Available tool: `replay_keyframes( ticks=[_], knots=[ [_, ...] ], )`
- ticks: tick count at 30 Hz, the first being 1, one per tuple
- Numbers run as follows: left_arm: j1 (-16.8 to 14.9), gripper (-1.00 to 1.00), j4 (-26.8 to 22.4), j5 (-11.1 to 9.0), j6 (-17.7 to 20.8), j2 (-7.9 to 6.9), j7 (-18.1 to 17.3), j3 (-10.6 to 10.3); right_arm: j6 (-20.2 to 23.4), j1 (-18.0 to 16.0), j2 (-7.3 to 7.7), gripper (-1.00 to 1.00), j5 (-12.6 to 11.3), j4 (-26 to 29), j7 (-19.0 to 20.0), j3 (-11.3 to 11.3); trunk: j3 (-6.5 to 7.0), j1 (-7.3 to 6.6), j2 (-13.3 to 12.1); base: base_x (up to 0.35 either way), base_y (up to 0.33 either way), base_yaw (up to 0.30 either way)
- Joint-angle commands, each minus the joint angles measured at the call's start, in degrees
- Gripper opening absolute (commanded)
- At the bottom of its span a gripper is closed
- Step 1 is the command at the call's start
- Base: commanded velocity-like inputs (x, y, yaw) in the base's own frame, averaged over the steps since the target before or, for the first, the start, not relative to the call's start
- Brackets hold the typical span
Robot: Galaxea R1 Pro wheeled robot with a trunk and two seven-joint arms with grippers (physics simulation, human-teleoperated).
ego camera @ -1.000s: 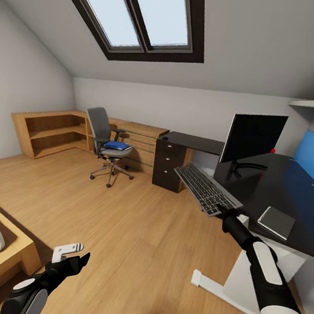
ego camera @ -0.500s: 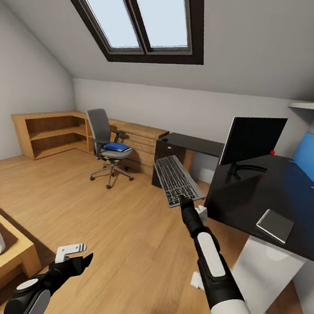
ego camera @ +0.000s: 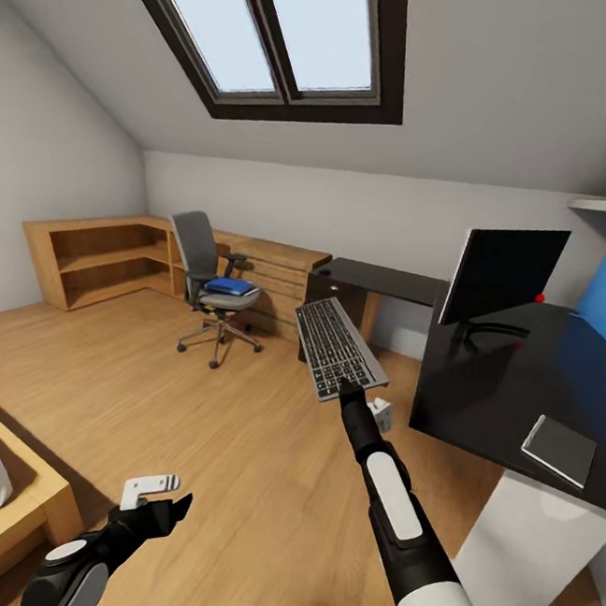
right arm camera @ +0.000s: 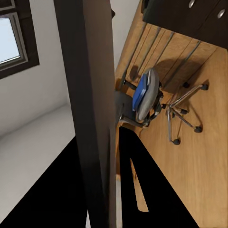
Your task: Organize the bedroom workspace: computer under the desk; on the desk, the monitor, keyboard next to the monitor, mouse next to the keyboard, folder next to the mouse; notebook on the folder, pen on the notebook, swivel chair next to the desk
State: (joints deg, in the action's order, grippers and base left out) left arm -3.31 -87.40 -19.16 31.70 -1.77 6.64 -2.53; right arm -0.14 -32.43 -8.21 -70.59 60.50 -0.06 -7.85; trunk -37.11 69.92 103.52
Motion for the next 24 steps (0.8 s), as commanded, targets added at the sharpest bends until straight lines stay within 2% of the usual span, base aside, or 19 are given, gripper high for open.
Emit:
replay_keyframes(
  ticks=[1,3,24],
  knots=[
    [0.0,1.0,-0.1,-0.7,0.2,-0.07,0.6,-0.3,-0.1,0.1,0.05,-1.0,-0.7,0.0,0.1,0.0,-0.06,0.02,0.0,0.24,0.263,0.0],
    [0.0,1.0,-0.1,-0.7,0.2,-0.07,0.6,-0.3,-0.1,0.1,0.08,-1.0,-0.7,0.0,0.1,0.0,-0.06,0.02,0.0,0.239,0.239,0.0],
    [0.0,1.0,0.0,-0.6,-0.1,-0.16,0.6,-0.4,-0.2,0.1,-0.13,-1.0,-0.6,-2.5,0.1,-0.1,3.71,-4.59,-8.4,0.136,0.103,0.0]
  ],
)
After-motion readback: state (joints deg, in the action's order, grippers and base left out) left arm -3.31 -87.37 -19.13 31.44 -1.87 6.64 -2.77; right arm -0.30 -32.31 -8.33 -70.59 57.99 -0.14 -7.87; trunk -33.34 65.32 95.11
